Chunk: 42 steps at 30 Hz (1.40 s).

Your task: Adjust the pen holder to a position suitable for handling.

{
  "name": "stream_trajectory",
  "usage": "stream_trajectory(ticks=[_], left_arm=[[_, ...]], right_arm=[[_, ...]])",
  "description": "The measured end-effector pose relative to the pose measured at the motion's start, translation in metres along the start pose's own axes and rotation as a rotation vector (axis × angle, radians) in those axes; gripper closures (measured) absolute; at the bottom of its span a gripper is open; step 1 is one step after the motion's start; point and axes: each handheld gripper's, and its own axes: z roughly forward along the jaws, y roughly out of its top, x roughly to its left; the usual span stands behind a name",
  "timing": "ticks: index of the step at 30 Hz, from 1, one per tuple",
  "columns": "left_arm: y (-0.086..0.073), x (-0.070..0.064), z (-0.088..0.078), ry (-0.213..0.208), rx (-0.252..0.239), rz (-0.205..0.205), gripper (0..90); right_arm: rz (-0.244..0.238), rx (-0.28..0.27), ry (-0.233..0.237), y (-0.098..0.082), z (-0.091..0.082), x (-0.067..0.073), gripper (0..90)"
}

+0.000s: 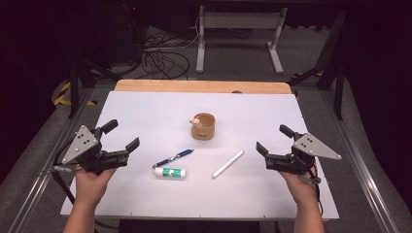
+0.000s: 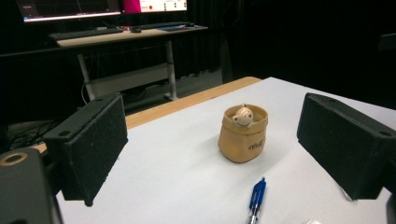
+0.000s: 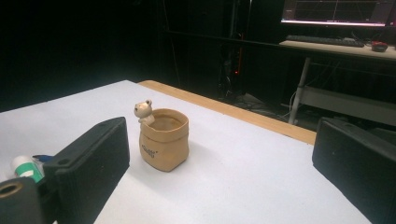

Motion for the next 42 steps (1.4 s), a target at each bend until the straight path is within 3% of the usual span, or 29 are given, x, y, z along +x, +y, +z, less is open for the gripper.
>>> stream_trajectory(ticks=[6, 11, 18, 23, 32, 39, 42], left_arm=[[-0.003, -0.003, 0.006, -0.050, 0.013, 0.009, 16.3], [-0.005, -0.006, 0.013, -0.044, 0.045, 0.019, 21.4], [-0.009, -0.016, 0.021, -0.057, 0.043, 0.034, 26.7], [-0.014, -0.019, 0.029, -0.054, 0.077, 0.031, 27.6], [-0.031, -0.011, 0.044, -0.063, 0.171, 0.038, 33.3], [-0.040, -0.014, 0.049, -0.161, 0.225, 0.080, 36.3], [-0.043, -0.014, 0.051, -0.231, 0.243, 0.101, 39.1]], right_arm=[[0.000, 0.009, 0.009, 0.000, 0.000, 0.001, 5.7], [-0.002, 0.017, 0.013, 0.000, 0.002, 0.002, 6.2], [-0.013, 0.021, 0.011, 0.000, 0.003, 0.004, 6.6], [-0.016, 0.023, 0.014, 0.000, 0.003, 0.005, 6.9], [-0.024, 0.024, 0.018, 0.000, 0.004, 0.006, 7.0], [-0.027, 0.029, 0.022, -0.001, 0.004, 0.006, 7.1], [-0.023, 0.030, 0.025, -0.001, 0.004, 0.007, 7.1]])
